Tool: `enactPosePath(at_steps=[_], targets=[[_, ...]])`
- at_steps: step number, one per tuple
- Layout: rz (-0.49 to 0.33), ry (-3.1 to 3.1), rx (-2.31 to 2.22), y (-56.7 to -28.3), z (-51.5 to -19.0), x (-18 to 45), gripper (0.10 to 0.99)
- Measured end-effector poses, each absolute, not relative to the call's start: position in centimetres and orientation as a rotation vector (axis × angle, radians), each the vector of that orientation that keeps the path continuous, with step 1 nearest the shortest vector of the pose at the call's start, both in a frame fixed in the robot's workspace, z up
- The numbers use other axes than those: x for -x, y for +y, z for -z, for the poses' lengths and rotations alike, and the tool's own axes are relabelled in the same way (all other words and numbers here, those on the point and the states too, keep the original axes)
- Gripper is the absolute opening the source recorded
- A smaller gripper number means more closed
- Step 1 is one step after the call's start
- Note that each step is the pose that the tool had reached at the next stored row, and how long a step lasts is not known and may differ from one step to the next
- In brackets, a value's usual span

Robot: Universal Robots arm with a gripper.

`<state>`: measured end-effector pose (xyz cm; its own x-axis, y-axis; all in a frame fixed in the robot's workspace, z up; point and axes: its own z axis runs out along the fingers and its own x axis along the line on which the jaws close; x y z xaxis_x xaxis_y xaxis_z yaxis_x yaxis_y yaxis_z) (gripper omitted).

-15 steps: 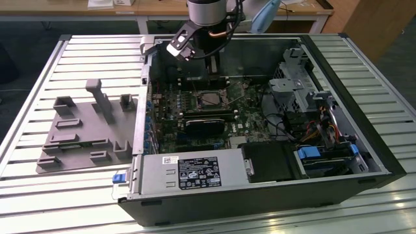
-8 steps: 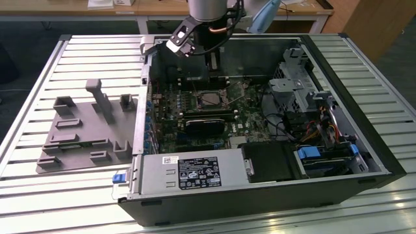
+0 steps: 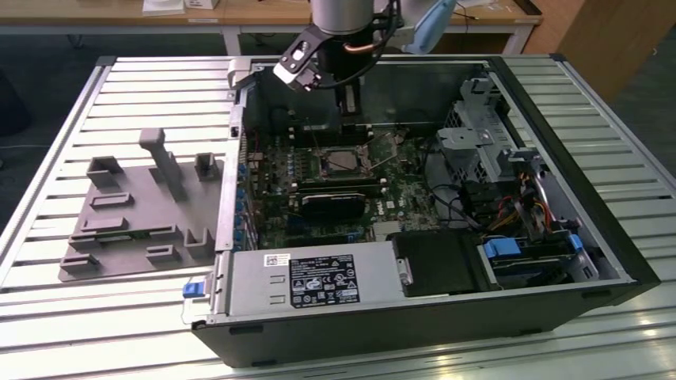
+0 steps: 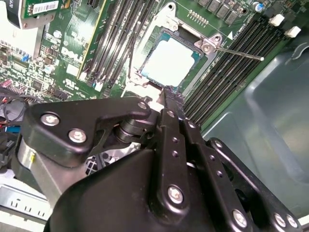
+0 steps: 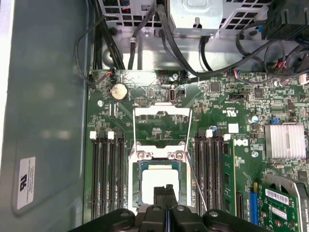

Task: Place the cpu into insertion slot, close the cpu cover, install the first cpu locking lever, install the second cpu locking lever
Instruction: 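Close the cpu cover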

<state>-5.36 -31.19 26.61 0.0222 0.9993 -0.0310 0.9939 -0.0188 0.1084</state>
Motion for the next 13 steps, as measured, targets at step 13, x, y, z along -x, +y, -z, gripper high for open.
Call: enactPosePath(at_steps=[13], targets=[[-0.025,2.156,-2.199,-31.2,-26.5,2.8,0.102]])
